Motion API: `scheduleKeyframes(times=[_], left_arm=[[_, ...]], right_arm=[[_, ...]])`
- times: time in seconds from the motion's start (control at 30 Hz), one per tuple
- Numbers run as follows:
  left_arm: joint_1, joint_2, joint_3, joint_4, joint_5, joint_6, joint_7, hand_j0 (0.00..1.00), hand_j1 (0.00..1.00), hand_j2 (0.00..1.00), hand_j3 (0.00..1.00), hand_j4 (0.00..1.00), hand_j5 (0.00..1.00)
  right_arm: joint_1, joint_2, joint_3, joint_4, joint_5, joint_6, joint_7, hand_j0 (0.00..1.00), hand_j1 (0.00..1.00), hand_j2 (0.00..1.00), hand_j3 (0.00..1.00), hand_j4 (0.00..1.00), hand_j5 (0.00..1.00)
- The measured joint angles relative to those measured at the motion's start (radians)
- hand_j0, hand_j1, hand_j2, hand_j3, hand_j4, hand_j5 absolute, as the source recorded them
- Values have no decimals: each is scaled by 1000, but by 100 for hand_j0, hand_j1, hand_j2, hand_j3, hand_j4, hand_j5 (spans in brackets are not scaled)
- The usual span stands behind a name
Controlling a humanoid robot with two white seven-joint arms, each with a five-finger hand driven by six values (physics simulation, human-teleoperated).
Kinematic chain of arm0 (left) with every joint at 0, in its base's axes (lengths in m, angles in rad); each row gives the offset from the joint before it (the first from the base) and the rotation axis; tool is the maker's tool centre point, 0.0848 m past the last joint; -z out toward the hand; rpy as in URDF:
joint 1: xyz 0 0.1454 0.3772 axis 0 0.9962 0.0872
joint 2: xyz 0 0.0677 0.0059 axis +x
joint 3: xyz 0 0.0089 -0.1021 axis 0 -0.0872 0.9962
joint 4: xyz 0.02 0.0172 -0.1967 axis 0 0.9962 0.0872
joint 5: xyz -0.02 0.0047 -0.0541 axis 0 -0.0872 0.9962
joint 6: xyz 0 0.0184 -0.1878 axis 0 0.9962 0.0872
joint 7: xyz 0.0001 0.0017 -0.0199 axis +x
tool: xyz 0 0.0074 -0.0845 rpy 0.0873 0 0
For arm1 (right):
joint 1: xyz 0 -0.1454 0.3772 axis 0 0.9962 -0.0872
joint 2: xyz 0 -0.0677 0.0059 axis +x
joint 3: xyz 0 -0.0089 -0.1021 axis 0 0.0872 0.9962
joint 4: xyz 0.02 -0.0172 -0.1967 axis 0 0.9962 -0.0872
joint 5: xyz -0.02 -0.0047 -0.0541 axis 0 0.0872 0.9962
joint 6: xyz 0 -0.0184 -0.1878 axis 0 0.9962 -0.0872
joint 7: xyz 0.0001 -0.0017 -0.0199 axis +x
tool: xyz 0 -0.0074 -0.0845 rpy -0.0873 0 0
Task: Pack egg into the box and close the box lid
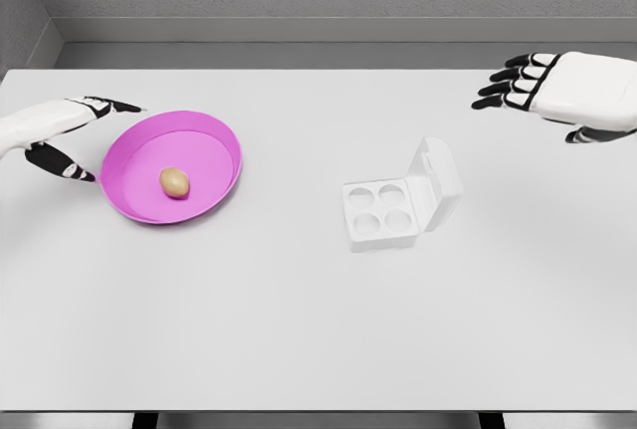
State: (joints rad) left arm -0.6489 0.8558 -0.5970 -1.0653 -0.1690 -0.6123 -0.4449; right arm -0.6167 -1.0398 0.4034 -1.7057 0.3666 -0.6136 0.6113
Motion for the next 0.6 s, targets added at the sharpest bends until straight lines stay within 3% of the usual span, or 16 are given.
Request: scheduleKeyframes(times=[0.1, 0.2, 0.27, 0.3, 0.37, 0.47, 0.6], left_arm=[[-3, 13, -1, 2, 3, 0, -1, 100, 100, 100, 100, 100, 100], [-61, 31, -22, 62, 7, 0, 1, 100, 100, 100, 100, 100, 100], [-176, 40, -97, 53, 1, 2, -29, 100, 100, 100, 100, 100, 100], [-195, 29, -132, 40, -7, 1, -67, 100, 100, 100, 100, 100, 100], [-294, -1, -199, 24, -24, -3, -116, 100, 100, 100, 100, 100, 100], [-304, -22, -281, 8, -26, -1, -147, 100, 100, 100, 100, 100, 100], [-296, -44, -321, 2, -29, -1, -161, 100, 100, 100, 100, 100, 100]], right_arm=[[-2, -1, -5, 9, -2, 0, 0, 100, 100, 100, 100, 100, 100], [9, -5, -7, 14, -5, 0, 0, 100, 100, 100, 100, 100, 100], [21, -16, -13, 19, -7, 0, 0, 100, 100, 100, 100, 100, 100], [29, -24, -16, 22, -8, 0, 0, 100, 100, 100, 100, 100, 100], [86, -46, -19, 28, -9, 0, 0, 100, 100, 100, 100, 100, 100], [98, -76, -21, 50, -10, 0, 0, 100, 100, 100, 100, 100, 100], [143, -94, -18, 89, -8, 0, 0, 100, 100, 100, 100, 100, 100]])
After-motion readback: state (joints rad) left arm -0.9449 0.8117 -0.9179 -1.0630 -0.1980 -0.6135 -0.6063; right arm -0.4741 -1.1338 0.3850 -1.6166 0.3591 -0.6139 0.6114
